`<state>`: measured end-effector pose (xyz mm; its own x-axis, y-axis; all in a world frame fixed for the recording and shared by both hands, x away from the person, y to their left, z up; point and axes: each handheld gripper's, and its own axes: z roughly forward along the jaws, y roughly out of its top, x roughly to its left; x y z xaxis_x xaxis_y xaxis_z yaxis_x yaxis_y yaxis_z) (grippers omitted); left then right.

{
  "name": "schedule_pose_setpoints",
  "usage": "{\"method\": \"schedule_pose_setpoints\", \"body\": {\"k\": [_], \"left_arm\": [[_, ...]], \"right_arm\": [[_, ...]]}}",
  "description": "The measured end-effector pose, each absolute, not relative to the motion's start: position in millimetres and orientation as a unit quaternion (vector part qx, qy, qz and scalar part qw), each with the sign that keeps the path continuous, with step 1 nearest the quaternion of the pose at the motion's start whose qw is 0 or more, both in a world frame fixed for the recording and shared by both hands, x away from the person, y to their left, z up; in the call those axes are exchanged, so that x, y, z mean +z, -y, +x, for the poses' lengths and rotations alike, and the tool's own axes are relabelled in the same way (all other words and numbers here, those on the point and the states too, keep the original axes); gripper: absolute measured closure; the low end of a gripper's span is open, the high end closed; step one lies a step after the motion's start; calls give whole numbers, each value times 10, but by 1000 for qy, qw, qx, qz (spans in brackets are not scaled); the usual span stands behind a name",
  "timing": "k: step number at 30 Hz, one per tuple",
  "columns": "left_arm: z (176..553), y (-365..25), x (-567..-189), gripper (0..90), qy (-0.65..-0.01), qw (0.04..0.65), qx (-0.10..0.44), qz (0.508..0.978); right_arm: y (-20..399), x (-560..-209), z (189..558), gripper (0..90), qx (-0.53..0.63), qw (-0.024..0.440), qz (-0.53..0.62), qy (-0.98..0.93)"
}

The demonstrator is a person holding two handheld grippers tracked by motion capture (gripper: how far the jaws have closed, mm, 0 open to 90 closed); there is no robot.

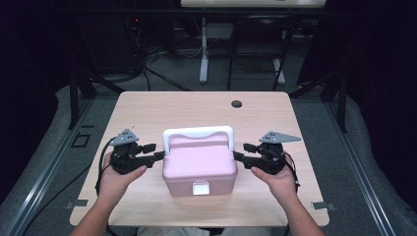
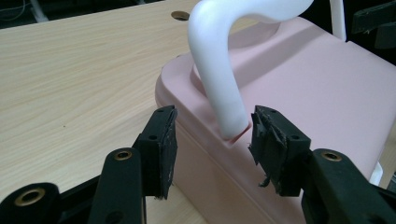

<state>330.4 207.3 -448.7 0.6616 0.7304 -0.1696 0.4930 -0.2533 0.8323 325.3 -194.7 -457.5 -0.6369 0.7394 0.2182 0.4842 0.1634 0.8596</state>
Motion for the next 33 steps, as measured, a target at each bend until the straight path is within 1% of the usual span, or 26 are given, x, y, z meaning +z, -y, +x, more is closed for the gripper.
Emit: {"method": "schedule_pose_setpoints", "body": {"k": [16, 24, 30, 33], "left_arm": [[3402, -1907, -4538, 499, -392, 478, 111, 778], [3415, -1854, -4548, 515, -389, 483, 105, 777], [3416, -1844, -4554, 516, -390, 486, 107, 775], [3409, -1848, -4556, 524, -389, 486, 109, 775]], "right_arm": [[1800, -4632, 3372, 440, 511, 118, 407, -748], [1740, -4644, 3385, 450, 515, 111, 403, -748], [1693, -4635, 3346, 457, 512, 130, 395, -752], [1685, -4638, 3332, 460, 512, 132, 396, -751]]}}
